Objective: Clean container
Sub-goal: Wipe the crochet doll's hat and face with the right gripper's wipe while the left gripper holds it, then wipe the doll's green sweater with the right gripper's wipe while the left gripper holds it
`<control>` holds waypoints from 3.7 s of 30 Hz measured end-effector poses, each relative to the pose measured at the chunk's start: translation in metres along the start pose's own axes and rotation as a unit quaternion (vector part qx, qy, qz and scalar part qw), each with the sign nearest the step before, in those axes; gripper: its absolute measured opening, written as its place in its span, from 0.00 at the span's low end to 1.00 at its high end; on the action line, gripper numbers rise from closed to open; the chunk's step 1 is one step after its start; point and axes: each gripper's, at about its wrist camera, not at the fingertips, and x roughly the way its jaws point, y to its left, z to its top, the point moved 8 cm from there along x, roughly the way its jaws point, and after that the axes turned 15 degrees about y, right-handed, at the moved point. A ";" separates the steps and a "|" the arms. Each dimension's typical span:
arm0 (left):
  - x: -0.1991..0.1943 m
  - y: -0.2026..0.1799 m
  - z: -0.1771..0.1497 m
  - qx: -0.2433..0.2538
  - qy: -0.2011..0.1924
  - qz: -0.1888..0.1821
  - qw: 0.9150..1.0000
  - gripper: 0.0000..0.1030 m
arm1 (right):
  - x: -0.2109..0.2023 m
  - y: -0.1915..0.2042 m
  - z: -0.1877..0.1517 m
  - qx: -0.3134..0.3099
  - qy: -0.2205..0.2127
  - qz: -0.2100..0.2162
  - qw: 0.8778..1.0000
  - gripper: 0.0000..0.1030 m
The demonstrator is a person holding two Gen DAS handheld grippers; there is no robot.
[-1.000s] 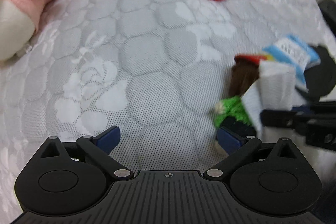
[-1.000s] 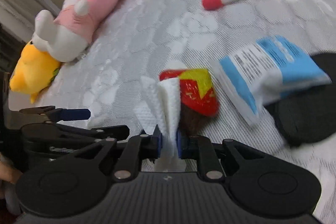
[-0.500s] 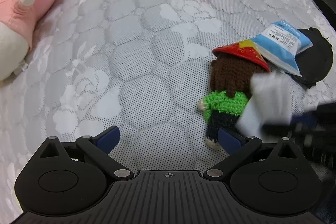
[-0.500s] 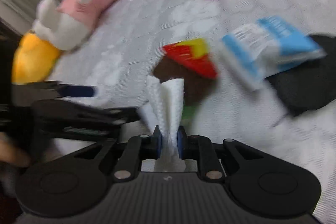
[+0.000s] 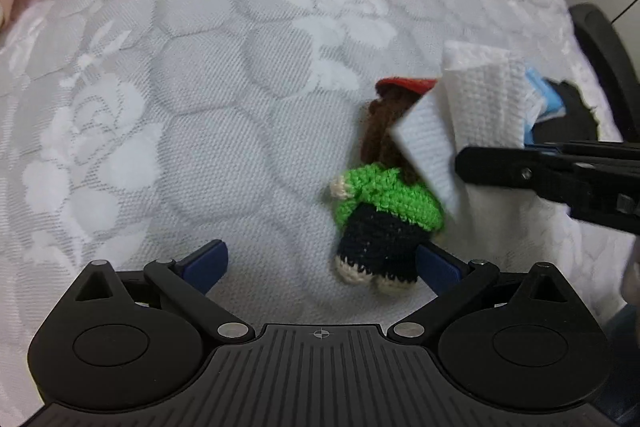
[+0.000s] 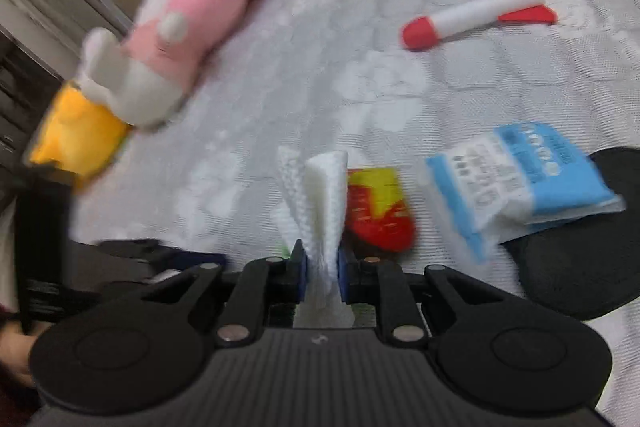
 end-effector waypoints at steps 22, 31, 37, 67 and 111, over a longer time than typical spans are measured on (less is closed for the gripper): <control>0.000 -0.088 0.030 0.273 -0.221 0.242 0.905 0.65 | -0.053 -0.052 0.013 0.070 -0.124 0.007 0.990 0.16; 0.029 -0.123 0.002 0.379 -0.199 0.254 0.867 0.78 | -0.045 -0.023 0.015 0.046 -0.117 0.099 0.987 0.16; 0.013 -0.113 -0.007 0.340 -0.154 0.152 0.915 0.92 | -0.016 -0.035 0.003 0.045 -0.052 -0.001 0.998 0.16; 0.029 -0.072 0.005 0.242 -0.044 0.043 0.968 0.96 | -0.014 -0.018 -0.021 0.022 -0.034 -0.006 0.999 0.12; 0.024 -0.101 0.014 0.359 -0.208 0.235 0.879 0.70 | -0.031 -0.038 -0.007 0.041 -0.076 0.005 0.996 0.15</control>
